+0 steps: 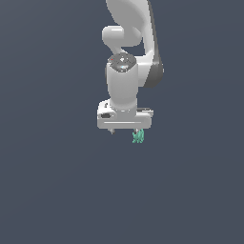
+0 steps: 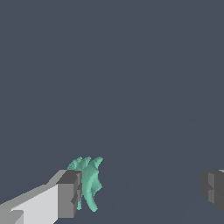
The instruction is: Pick up the object and move it to a goal position.
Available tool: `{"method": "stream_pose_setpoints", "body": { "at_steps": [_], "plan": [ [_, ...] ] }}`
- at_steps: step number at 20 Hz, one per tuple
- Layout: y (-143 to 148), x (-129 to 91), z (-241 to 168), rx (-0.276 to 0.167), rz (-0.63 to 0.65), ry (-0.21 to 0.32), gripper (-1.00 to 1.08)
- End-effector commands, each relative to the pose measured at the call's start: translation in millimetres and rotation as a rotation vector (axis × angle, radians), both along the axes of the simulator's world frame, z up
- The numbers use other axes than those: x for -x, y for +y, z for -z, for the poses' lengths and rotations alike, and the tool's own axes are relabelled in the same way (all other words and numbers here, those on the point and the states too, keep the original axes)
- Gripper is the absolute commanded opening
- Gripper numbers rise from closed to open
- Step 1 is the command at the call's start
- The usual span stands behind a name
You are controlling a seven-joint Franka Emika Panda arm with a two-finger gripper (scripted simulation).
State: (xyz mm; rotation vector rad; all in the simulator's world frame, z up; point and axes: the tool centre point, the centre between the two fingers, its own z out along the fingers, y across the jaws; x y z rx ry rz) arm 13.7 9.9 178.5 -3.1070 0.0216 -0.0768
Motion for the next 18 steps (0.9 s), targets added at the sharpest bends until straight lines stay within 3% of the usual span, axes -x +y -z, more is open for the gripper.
{"method": "stream_pose_setpoints", "body": {
  "at_steps": [1, 10, 18],
  "plan": [
    [0, 0, 0, 0.000, 0.000, 0.000, 1.00],
    [-16, 8, 10, -0.025, 0.068, 0.030, 1.00],
    [-10, 11, 15, -0.020, 0.066, 0.032, 1.00]
  ]
}}
